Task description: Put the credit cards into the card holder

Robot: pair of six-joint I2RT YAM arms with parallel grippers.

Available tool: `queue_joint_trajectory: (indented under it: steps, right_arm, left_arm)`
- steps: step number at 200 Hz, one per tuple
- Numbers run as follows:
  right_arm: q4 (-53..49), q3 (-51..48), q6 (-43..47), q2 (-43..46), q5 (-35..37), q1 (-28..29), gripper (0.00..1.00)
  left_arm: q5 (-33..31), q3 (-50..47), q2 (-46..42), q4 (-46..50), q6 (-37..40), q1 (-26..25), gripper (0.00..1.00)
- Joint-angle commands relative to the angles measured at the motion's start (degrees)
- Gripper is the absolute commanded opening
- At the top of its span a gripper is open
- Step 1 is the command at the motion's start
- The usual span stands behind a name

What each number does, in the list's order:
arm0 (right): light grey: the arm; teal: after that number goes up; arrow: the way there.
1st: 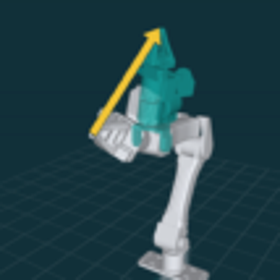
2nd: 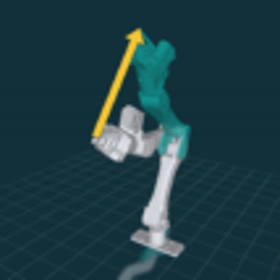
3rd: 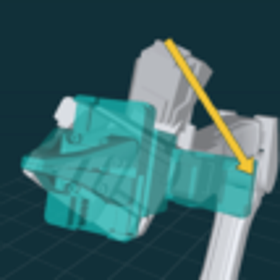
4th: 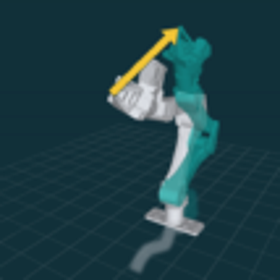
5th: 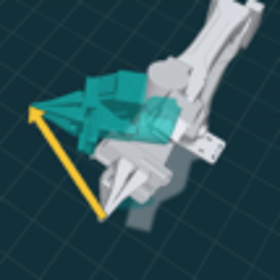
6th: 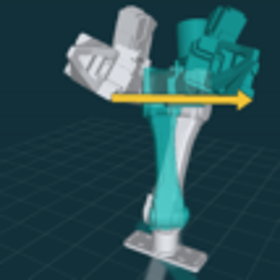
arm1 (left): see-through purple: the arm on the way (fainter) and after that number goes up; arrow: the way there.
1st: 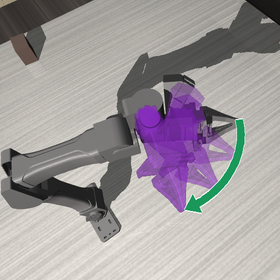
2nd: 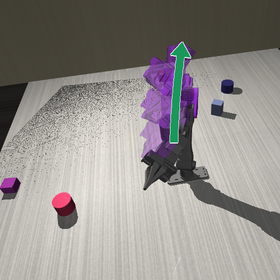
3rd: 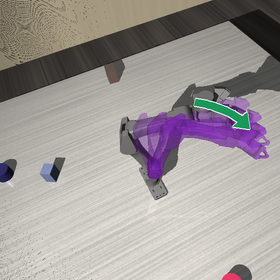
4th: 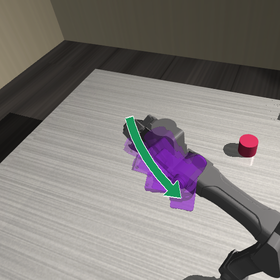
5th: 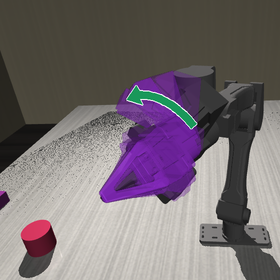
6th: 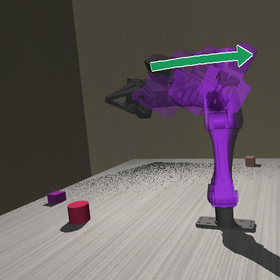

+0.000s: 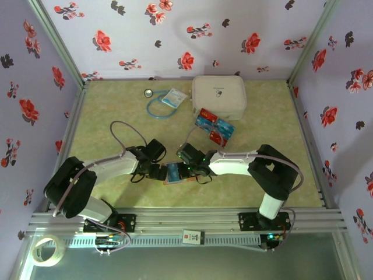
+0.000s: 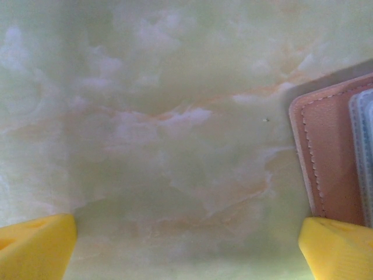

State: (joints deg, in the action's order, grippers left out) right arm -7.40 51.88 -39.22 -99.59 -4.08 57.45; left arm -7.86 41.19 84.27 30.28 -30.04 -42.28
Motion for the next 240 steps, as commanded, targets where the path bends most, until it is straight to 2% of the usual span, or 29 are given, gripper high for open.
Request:
queue_joint_trajectory:
  steps: [1, 84, 148, 175, 240]
  right_arm:
    - [1.28, 1.69, -1.11, -1.83, -1.20, 1.34, 0.00]
    - [-0.43, 1.86, -0.84, 0.40, 0.43, 1.54, 0.00]
    - [-2.84, 0.77, 0.53, 5.16, 1.81, -2.19, 0.00]
    - [-2.29, 1.02, 0.60, 4.38, 0.68, -3.27, 0.00]
    - [-0.04, 3.57, -0.15, -0.05, -1.83, -3.41, 0.00]
  left_arm:
    - [0.04, -0.66, 2.74, -2.72, -0.46, -0.50, 1.00]
    - [-0.23, 0.16, 0.67, -1.58, 0.77, -0.01, 1.00]
    - [-0.23, 1.39, -4.67, 1.61, 3.62, 5.10, 1.00]
    - [-0.23, 1.00, -4.84, 1.58, 4.12, 6.84, 1.00]
    - [-0.23, 1.48, -2.83, 0.75, 3.43, 7.04, 1.00]
